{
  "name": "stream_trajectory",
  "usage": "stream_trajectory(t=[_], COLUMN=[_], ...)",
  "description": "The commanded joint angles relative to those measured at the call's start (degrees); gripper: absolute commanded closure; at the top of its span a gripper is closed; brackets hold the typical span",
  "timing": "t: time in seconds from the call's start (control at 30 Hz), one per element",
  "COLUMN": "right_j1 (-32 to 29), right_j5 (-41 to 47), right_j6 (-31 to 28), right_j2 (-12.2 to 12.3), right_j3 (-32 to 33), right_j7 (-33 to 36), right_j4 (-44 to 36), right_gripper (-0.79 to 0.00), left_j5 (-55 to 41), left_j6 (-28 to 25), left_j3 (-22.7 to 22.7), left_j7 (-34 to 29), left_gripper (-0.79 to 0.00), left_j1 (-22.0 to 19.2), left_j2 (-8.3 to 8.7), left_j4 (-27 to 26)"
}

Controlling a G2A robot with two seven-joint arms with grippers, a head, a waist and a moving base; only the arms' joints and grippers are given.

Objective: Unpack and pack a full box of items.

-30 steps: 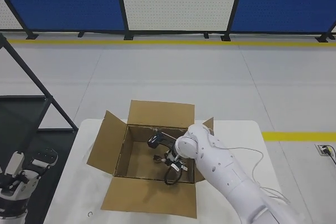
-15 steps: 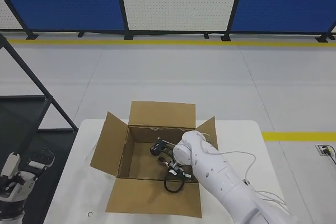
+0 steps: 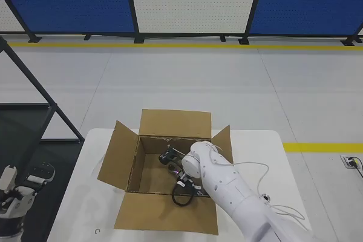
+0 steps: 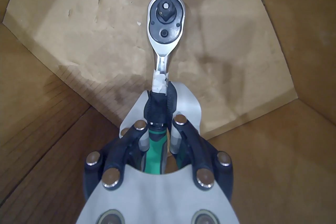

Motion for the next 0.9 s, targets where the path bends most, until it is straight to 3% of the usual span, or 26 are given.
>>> stream_trajectory(t=[0.0,0.87], right_j1=[0.5,1.2], right_j5=[0.3,0.4], right_j6=[-0.1,1.4], right_j2=[-0.4,-3.3], right_j3=[0.0,0.1], right_j7=[0.2,-1.8], right_j4=[1.0,8.0], right_gripper=[-0.231,-0.194], left_j5=[-0.3,-1.4], left_j6=[0.2,1.7], left_j3=[-0.1,-0.8], left_j7=[-0.2,-3.1], left_gripper=[-0.785,-0.785], left_j1=[-0.3,-4.1], left_j2=[0.04,0.73], left_j4=[0.4,3.6])
